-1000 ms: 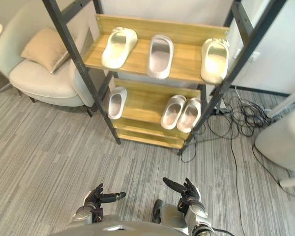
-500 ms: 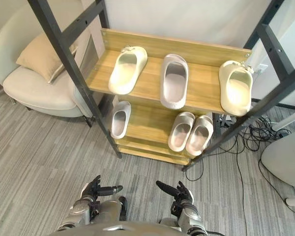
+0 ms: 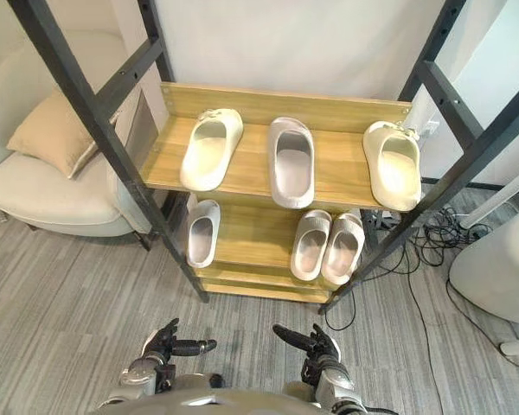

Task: Organize the slippers on the shoe rack

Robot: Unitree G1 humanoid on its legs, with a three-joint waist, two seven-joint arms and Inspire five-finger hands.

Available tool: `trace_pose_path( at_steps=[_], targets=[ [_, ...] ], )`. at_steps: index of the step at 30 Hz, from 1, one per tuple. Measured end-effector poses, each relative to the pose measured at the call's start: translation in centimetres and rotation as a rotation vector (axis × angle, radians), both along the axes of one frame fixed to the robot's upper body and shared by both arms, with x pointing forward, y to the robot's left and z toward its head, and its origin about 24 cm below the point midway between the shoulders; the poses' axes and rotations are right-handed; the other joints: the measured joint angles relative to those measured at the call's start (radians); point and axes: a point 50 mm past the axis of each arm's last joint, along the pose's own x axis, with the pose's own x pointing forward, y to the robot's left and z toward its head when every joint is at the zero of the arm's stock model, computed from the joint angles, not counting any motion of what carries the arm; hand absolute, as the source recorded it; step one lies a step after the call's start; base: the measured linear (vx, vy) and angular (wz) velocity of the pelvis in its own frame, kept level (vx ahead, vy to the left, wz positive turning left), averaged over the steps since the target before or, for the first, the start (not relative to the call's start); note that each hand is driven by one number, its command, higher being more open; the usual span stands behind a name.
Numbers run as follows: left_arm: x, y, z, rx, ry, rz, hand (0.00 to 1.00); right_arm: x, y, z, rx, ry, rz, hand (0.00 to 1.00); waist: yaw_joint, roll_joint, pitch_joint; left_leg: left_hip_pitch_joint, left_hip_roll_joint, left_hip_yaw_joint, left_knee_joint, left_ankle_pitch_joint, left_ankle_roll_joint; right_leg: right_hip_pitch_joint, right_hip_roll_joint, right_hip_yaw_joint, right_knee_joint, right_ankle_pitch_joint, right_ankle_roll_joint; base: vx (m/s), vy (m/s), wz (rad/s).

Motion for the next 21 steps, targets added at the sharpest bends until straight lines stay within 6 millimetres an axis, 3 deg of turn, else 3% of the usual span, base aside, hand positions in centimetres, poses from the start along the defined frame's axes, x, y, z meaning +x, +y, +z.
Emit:
trace_pose_path(
  at_steps=[4, 9, 13, 16, 21],
  targets=[
    [-0.3, -0.2, -0.1, -0.007, 0.011, 0.004, 1.00, -0.7, -0.7, -0.1, -0.022, 0.018, -0.008, 1.00, 0.000, 0.004, -0.009, 0.029, 0.014, -0.006, -0.074, 0.046, -0.012, 0.041, 0.032, -0.006, -0.098, 0.062, -0.015, -0.04, -0.087, 0.00],
    [-0.5, -0.2, -0.2, -0.006, 0.014, 0.006, 1.00, -1.2, -1.0, -0.1, -0.041, 0.011, -0.008, 1.00, -0.002, -0.001, -0.012, 0.040, 0.008, 0.006, -0.112, 0.070, -0.006, 0.041, 0.032, 0.012, -0.129, 0.092, -0.013, -0.05, 0.003, -0.10],
    [-0.6, -0.1, -0.2, 0.001, 0.015, 0.012, 1.00, -0.5, -0.6, 1.2, -0.057, -0.100, 0.020, 1.00, -0.008, -0.004, -0.014, 0.041, 0.000, 0.012, -0.124, 0.081, -0.001, 0.038, 0.026, 0.024, -0.147, 0.109, -0.007, -0.05, 0.027, -0.07],
    [-0.8, 0.2, -0.2, 0.017, 0.013, 0.022, 1.00, 1.5, -0.3, 4.3, -0.090, -0.301, 0.060, 1.00, -0.020, -0.005, -0.015, 0.040, -0.003, 0.025, -0.124, 0.082, 0.002, 0.032, 0.025, 0.044, -0.156, 0.120, -0.004, -0.04, 0.017, -0.13],
    [-1.1, 0.3, -0.2, 0.022, 0.017, 0.022, 1.00, 2.5, -0.8, 8.4, -0.172, -0.524, 0.070, 1.00, -0.025, -0.013, -0.025, 0.033, -0.004, 0.029, -0.124, 0.082, 0.002, 0.023, 0.024, 0.056, -0.163, 0.129, -0.001, -0.01, 0.007, -0.07]
  ],
)
